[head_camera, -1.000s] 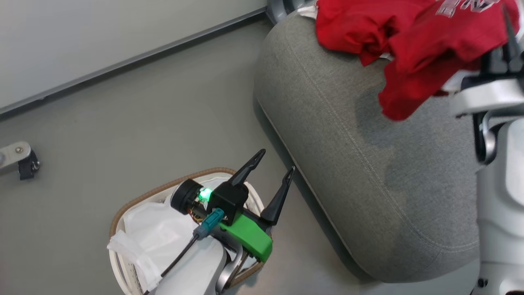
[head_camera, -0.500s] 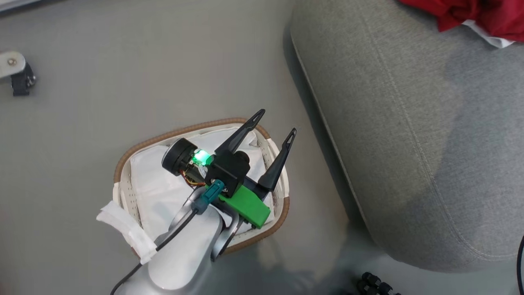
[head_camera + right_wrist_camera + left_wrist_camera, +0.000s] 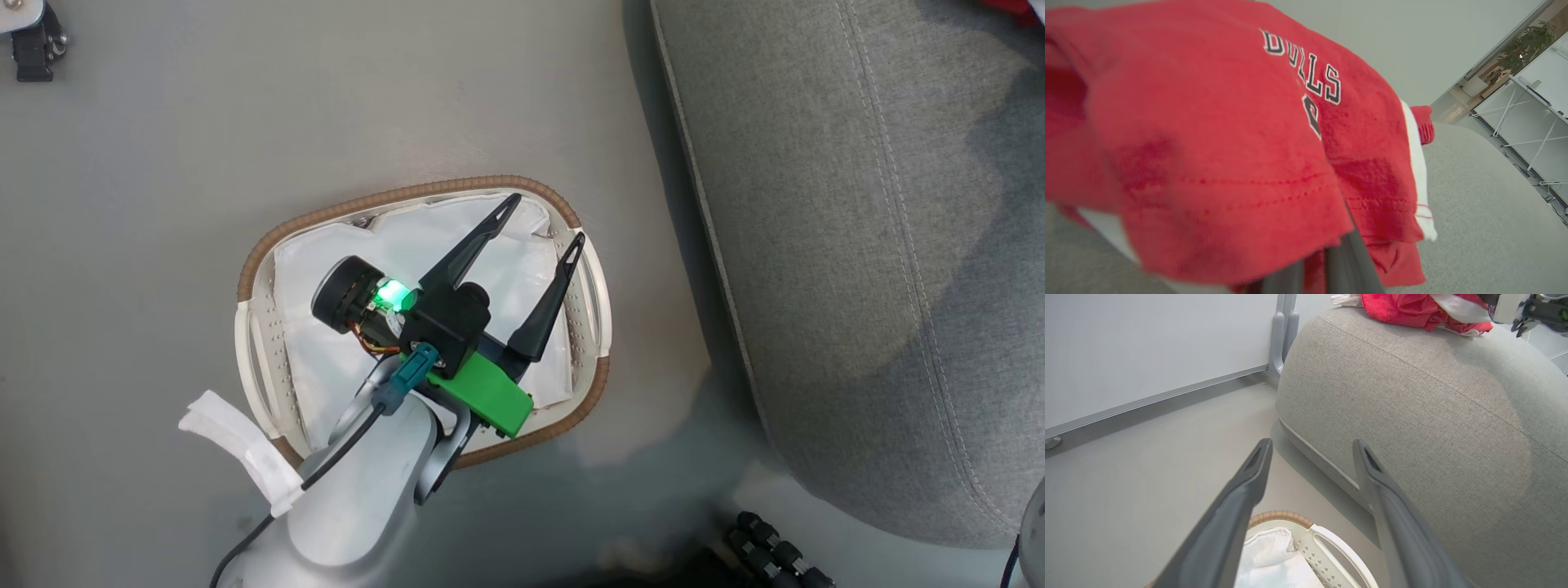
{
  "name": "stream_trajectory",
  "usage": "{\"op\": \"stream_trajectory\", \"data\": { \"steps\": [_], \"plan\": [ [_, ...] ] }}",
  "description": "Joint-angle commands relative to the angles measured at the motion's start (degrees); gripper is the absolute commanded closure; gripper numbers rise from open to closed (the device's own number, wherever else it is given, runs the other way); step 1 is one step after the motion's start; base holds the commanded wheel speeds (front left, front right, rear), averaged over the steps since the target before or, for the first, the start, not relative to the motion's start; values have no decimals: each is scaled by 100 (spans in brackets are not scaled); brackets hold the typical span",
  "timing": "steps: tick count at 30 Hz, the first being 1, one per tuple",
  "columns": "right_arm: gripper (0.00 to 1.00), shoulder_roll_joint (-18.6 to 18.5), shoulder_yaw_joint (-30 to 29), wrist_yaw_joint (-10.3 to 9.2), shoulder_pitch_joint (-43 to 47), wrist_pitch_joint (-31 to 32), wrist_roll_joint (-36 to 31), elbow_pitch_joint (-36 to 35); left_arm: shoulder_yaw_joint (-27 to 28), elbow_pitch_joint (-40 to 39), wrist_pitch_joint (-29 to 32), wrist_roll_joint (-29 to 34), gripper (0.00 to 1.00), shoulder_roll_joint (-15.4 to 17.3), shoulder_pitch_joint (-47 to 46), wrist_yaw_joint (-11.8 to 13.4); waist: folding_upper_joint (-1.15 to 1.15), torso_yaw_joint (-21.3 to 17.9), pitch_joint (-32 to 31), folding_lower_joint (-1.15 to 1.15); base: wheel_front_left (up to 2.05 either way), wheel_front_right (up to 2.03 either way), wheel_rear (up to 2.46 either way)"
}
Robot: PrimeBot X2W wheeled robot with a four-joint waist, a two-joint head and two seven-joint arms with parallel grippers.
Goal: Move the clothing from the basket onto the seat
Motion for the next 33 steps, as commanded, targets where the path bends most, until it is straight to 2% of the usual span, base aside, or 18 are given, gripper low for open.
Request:
{"op": "stream_trajectory", "data": {
  "steps": [1,4,5,6,7,14,20,28,33],
  "plan": [
    [100,2,-26,-8,104,-10,-18,8,28,-4,-4,65,0,40,19,-14,0,-31,-13,-1,0,0,0],
    [100,118,-59,-8,274,-10,71,-127,28,34,-4,49,0,47,47,-14,0,-79,-76,-1,0,0,0],
    [87,179,-51,-8,349,-9,117,-195,50,40,-4,34,0,51,41,-14,0,-99,-116,-1,0,0,0],
    [66,207,-40,-8,413,-9,151,-261,66,46,-4,16,0,51,43,-14,0,-109,-145,-1,0,0,0],
    [0,226,-36,-8,494,-9,180,-342,86,45,-4,-3,0,53,53,-14,0,-125,-199,-1,0,0,0],
    [0,341,174,-8,1004,-9,437,-737,244,-8,-4,-65,0,84,186,-14,0,-216,-604,-1,0,0,0],
    [0,396,584,-8,1446,-9,587,-931,494,-186,-4,-185,0,57,387,-14,0,-235,-1054,-1,0,0,0],
    [0,440,1024,-8,1737,-9,632,-1118,1098,-328,-4,-339,0,-20,764,-9,0,-116,-1795,-1,0,0,0],
    [0,517,1306,-8,1847,-9,734,-1129,1588,-265,-4,-489,0,-116,1097,14,0,124,-2275,-1,0,0,0]
  ]
}}
